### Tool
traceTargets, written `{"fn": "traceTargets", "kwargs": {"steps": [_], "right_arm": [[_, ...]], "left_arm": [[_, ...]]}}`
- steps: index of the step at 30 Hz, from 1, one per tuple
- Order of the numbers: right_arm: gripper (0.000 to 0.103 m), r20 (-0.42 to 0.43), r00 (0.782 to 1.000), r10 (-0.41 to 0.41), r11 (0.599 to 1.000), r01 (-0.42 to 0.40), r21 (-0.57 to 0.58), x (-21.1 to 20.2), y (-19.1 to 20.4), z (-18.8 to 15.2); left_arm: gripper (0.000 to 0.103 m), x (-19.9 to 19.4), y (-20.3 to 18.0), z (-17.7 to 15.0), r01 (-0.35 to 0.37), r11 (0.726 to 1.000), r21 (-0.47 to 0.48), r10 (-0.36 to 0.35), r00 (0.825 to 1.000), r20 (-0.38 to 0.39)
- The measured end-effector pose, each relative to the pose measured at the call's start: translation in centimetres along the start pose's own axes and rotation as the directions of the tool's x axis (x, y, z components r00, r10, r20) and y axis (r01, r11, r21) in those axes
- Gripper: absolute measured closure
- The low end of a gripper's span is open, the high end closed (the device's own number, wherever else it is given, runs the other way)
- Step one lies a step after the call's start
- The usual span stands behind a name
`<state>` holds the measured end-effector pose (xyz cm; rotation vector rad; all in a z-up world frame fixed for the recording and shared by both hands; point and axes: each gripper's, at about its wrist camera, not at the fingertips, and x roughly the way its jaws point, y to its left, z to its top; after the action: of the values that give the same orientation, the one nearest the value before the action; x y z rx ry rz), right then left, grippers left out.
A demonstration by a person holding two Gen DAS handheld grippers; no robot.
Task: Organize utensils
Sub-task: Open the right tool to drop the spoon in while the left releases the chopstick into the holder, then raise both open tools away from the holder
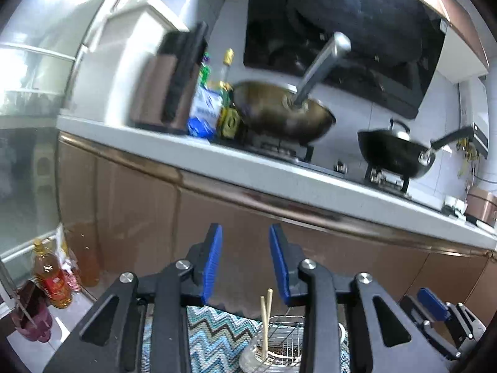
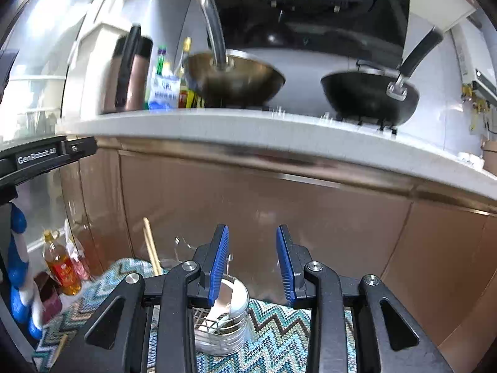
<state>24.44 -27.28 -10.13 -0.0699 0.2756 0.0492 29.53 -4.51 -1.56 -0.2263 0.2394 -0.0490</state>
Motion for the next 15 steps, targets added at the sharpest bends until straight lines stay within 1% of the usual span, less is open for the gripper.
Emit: {"fn": "traceTargets", "kwargs": {"steps": [4,8,11,15], "right_arm": [[0.069,0.039,0.999,0.004,1.0,-0.005,0.019,-4.2,-0.3,1.6],[0.063,0.088,0.996,0.008,1.0,-0.01,0.021,-9.2,0.2,3.2],[0.058,0.122,0.992,0.017,1.0,-0.02,0.02,-13.1,0.4,3.9],[0.053,0.157,0.987,0.023,0.999,-0.027,0.021,-17.7,0.5,4.5]], "left_arm": [[0.067,-4.6,1.0,2.1,-0.002,1.0,-0.008,0.002,1.0,0.018],[0.063,-9.1,1.7,3.3,0.0,1.0,-0.001,0.0,0.999,0.041],[0.057,-12.4,2.1,3.8,0.005,1.0,0.014,-0.006,0.999,0.049],[0.056,-16.3,3.0,3.9,0.007,0.999,0.042,-0.009,0.999,0.04]]}}
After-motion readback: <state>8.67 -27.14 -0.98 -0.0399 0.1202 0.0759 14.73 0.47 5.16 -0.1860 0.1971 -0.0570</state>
